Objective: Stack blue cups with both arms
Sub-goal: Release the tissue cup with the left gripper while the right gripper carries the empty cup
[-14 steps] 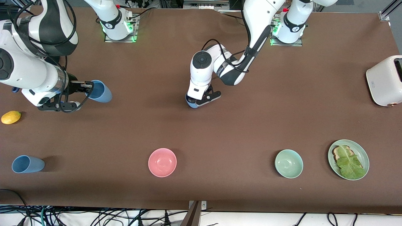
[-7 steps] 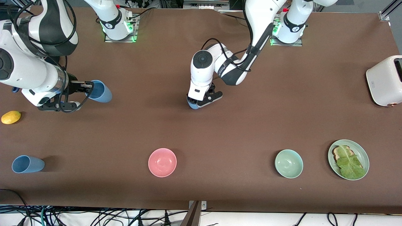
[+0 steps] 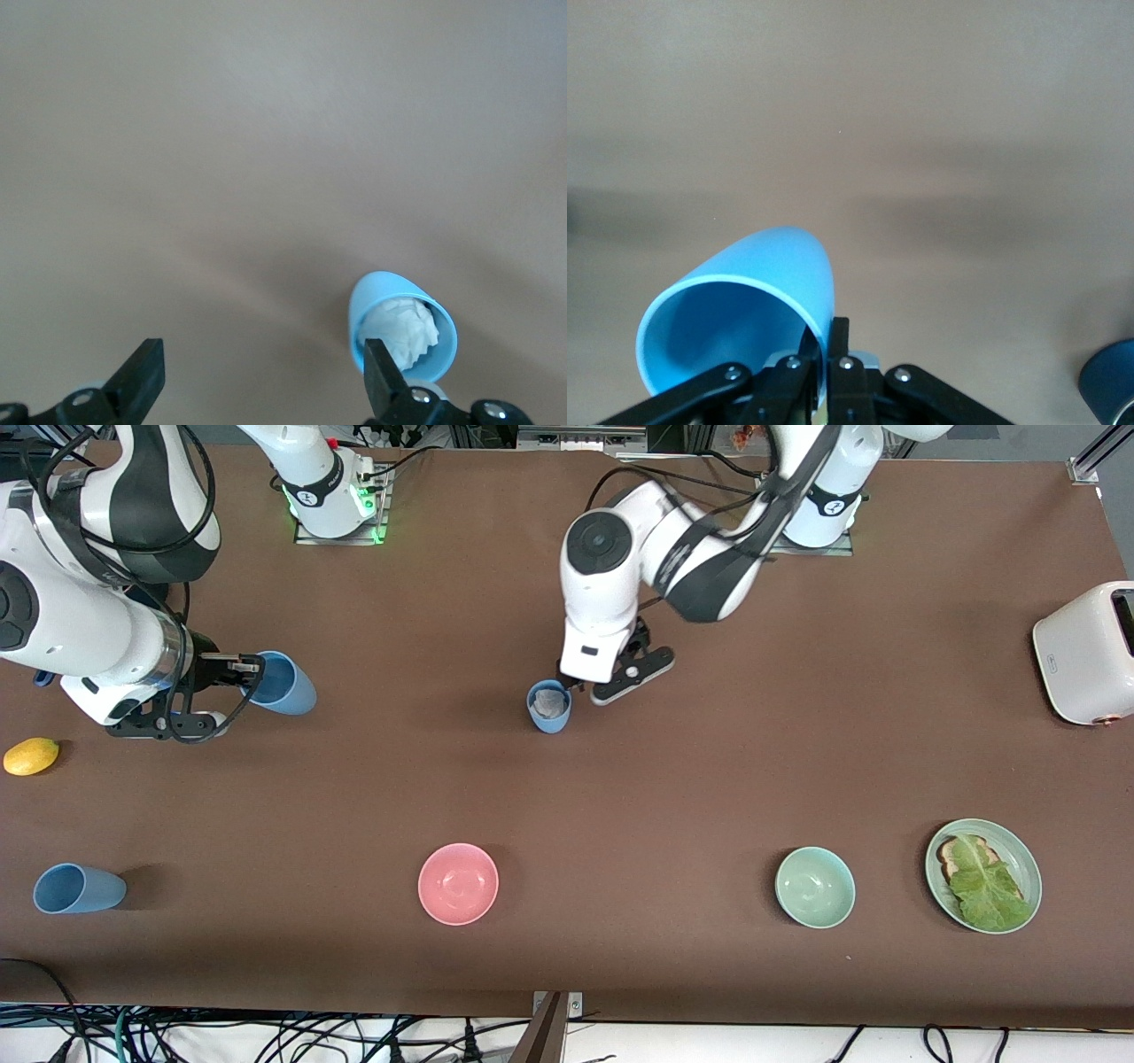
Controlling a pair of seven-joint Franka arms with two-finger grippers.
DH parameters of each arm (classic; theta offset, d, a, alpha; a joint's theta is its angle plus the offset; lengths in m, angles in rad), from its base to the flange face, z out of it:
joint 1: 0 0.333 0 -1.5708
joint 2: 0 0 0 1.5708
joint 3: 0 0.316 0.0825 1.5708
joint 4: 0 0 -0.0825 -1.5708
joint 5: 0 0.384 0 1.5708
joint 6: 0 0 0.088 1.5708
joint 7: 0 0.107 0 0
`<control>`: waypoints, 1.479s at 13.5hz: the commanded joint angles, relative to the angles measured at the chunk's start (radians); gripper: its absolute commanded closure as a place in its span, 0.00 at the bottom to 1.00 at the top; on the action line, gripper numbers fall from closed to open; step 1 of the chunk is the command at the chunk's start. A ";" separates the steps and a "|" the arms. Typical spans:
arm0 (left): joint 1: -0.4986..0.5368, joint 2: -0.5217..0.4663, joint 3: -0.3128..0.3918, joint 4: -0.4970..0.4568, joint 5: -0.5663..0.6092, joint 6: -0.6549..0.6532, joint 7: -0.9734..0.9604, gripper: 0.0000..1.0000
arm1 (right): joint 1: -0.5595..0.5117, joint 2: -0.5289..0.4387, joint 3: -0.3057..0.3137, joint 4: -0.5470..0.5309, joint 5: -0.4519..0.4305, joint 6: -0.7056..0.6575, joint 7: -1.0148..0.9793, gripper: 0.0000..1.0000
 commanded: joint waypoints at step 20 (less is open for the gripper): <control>0.738 -0.357 -0.058 -0.018 -0.070 -0.360 1.218 0.01 | 0.410 0.331 0.245 0.275 -0.013 0.144 0.959 1.00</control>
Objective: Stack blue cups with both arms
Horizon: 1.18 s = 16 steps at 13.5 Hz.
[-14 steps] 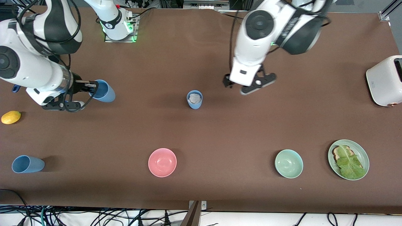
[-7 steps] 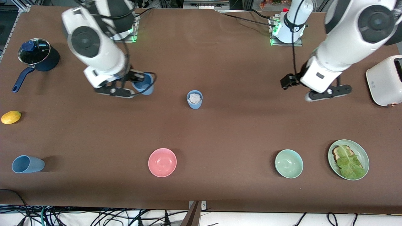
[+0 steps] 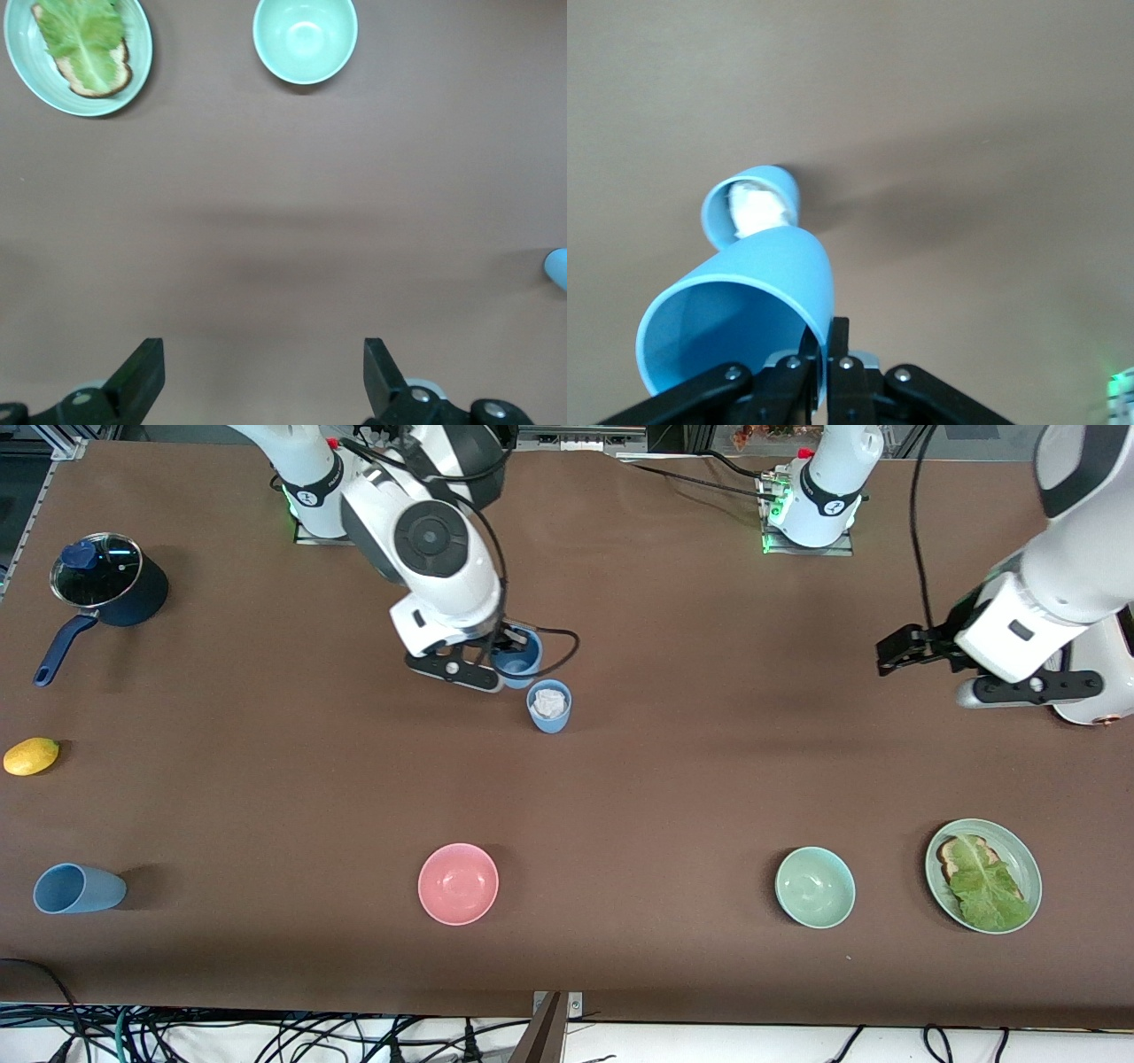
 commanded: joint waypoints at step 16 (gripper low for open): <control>0.075 -0.105 0.028 -0.062 -0.008 -0.039 0.221 0.01 | 0.067 0.157 -0.010 0.108 -0.089 0.039 0.037 1.00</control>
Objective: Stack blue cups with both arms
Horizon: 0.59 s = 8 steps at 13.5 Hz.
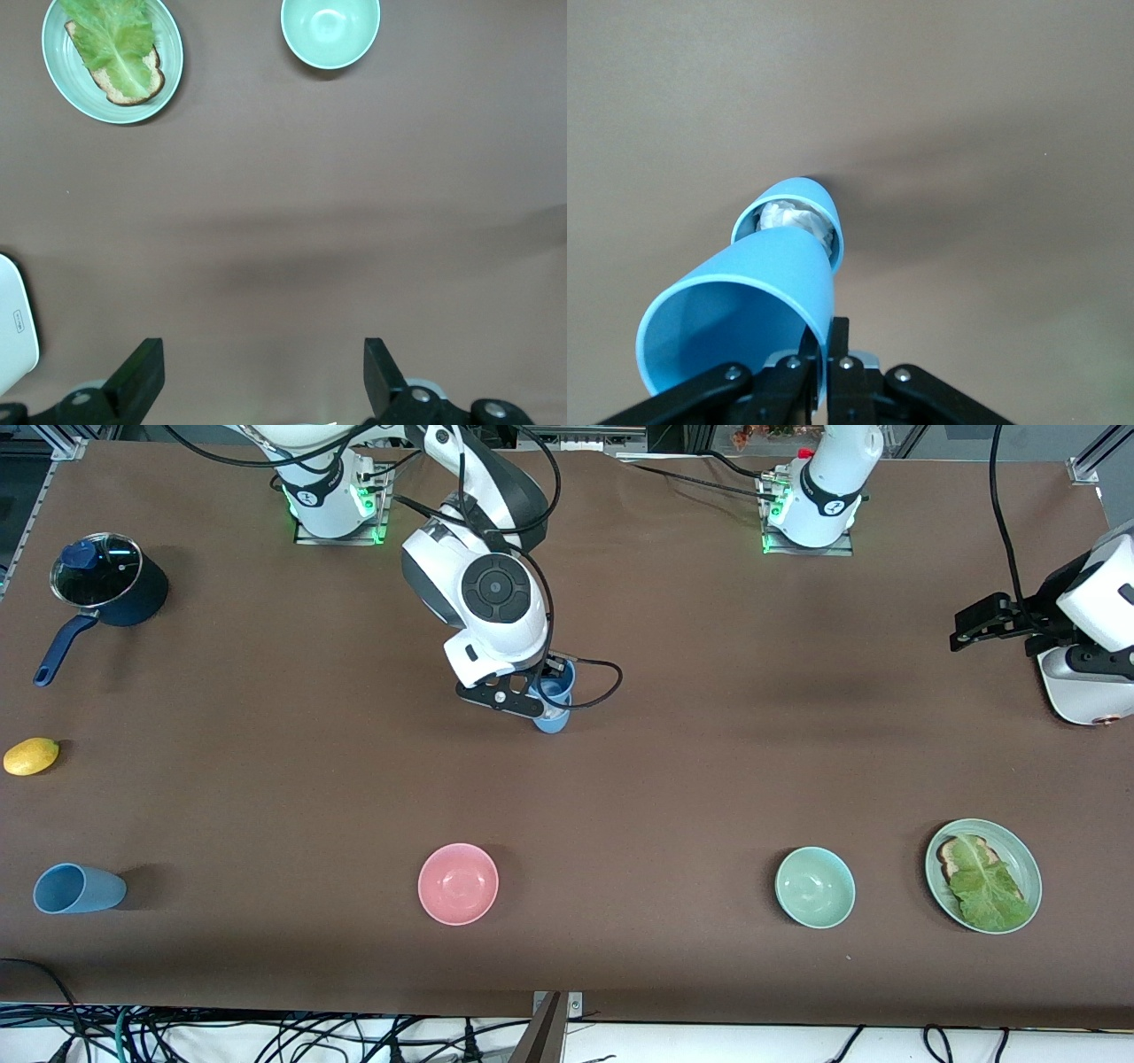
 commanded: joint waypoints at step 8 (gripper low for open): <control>-0.131 -0.139 0.125 -0.170 -0.006 0.088 0.019 0.01 | 0.019 0.028 -0.005 0.020 -0.035 0.002 0.017 1.00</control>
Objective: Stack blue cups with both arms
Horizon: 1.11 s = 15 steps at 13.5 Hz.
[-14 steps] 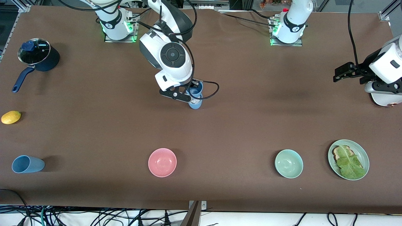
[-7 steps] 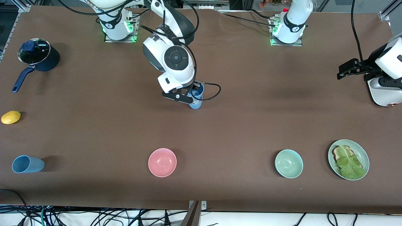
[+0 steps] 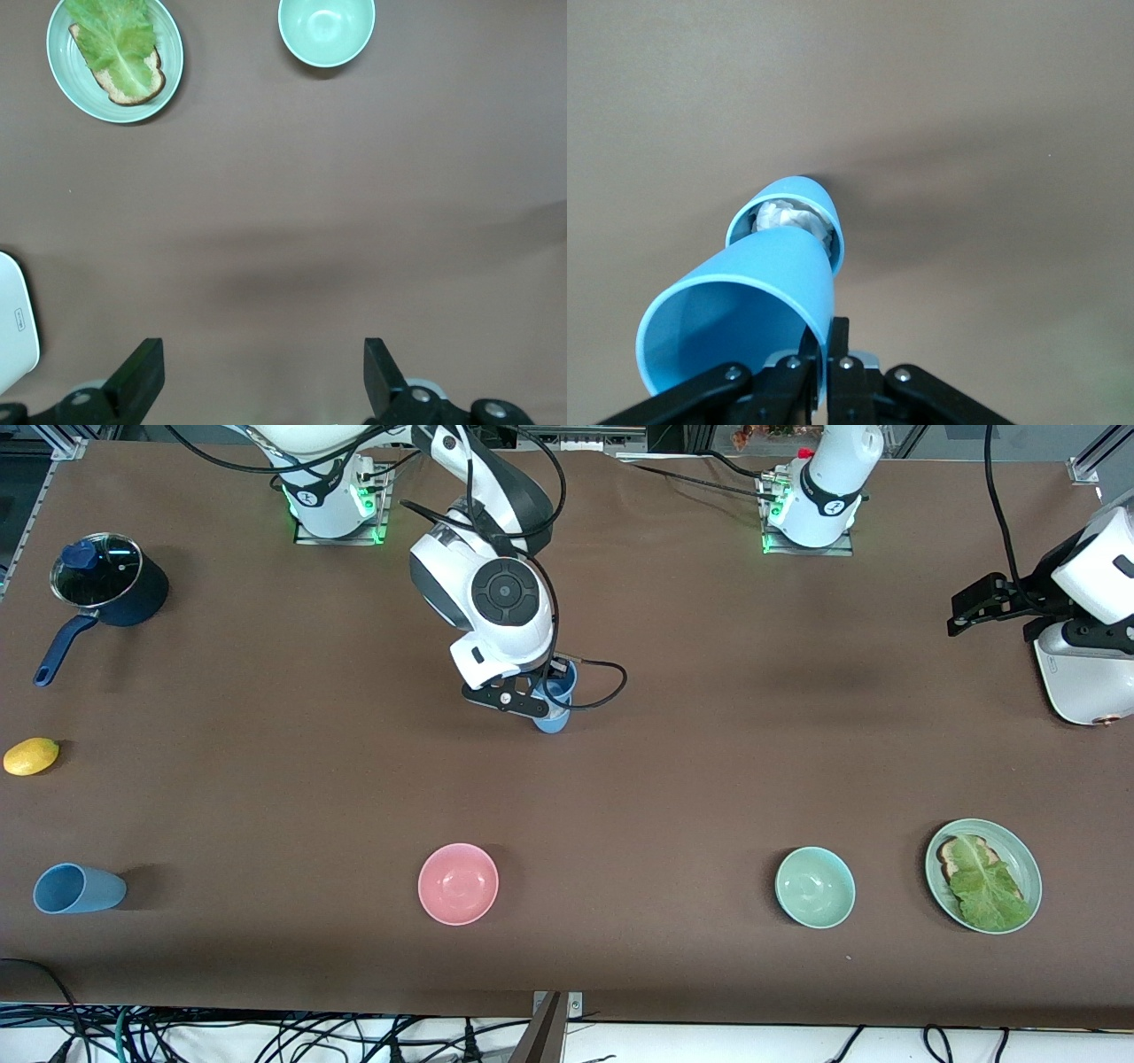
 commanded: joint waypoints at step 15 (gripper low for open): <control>-0.022 -0.013 0.014 -0.045 -0.008 0.037 0.030 0.01 | -0.061 -0.037 -0.008 0.034 -0.013 -0.070 -0.102 0.00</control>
